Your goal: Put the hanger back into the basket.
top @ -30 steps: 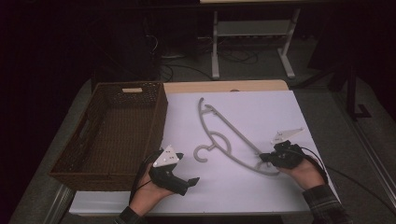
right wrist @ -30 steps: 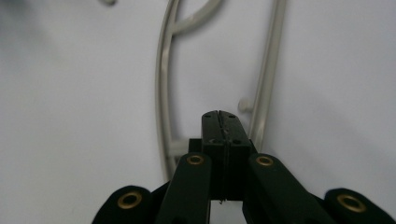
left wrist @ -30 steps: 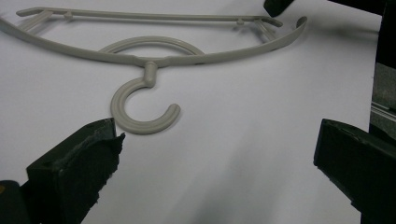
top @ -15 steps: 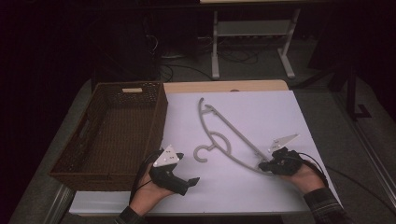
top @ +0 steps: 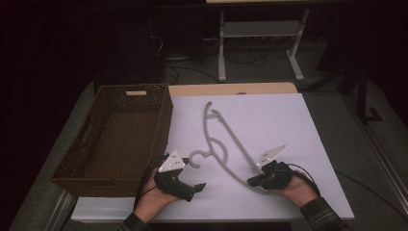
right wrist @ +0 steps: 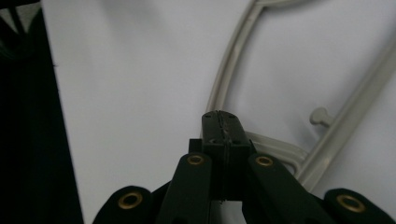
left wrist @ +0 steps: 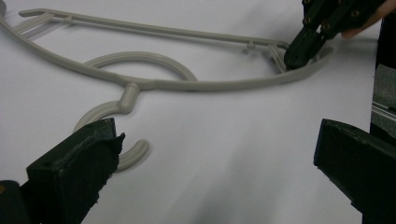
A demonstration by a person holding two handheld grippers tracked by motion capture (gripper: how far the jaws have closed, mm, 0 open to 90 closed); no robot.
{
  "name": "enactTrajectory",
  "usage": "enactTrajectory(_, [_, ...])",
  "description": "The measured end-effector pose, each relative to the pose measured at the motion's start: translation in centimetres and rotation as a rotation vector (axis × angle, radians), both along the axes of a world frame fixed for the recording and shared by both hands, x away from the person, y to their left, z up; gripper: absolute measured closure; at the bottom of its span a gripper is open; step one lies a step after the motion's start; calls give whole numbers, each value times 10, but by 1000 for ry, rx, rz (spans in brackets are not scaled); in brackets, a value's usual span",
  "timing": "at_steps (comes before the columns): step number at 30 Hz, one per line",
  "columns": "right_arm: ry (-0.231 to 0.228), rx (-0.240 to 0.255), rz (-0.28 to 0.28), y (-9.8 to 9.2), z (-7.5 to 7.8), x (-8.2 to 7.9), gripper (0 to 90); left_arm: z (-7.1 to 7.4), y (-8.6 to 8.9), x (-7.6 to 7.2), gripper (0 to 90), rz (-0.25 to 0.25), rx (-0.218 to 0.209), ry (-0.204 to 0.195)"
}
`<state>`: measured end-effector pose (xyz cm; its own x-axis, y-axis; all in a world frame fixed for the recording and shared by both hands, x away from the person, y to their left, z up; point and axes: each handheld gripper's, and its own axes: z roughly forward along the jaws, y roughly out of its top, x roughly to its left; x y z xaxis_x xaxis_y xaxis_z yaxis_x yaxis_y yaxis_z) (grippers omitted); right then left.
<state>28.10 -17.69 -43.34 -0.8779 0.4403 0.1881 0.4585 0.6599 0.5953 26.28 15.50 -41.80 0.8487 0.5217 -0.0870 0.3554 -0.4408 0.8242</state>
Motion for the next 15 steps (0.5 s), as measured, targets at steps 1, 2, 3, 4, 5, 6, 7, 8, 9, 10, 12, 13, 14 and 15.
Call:
enactTrajectory(1, [-1, 5, 15, 6, 0, -1, 900, 0, 0, 0, 0, 0, 1, 0])
enactTrajectory(2, [-1, 8, 31, 12, 0, -3, 900, 0, 0, 0, 0, -1, 2, 0])
enactTrajectory(3, [0, 11, 49, 17, 0, -5, 900, 0, 0, 0, 0, 0, 1, 0])
enactTrajectory(4, [4, 15, 66, 23, -1, -7, 900, 0, 0, 0, 0, 0, 1, 0])
enactTrajectory(5, [7, 20, 82, 29, -1, -9, 900, 0, 0, 0, 0, 0, 2, 0])
enactTrajectory(6, [11, 27, 99, 34, -1, -11, 900, 0, 0, 0, 0, 0, 2, -1])
enactTrajectory(7, [11, 32, 117, 40, -2, -13, 900, 0, 0, 0, 0, 0, 2, -1])
enactTrajectory(8, [13, 34, 132, 45, -2, -15, 900, 0, 0, 0, 0, 0, 1, 0])
enactTrajectory(9, [15, 37, 144, 50, -2, -17, 900, 0, 0, 0, 0, 0, 2, -1])
enactTrajectory(10, [19, 41, 154, 55, -2, -19, 900, 0, 0, 0, 0, -1, 2, 0])
enactTrajectory(12, [23, 47, 175, 63, -2, -22, 900, 0, -1, 0, 0, -1, 4, -1])
enactTrajectory(13, [22, 48, 184, 66, -3, -23, 900, 0, -1, 0, 0, 0, 5, -1])
enactTrajectory(14, [20, 49, 185, 67, -2, -23, 900, 0, -1, 0, 0, 4, 16, -2])
enactTrajectory(15, [17, 48, 186, 67, -2, -23, 900, -1, -1, 0, 0, 8, 21, 0])
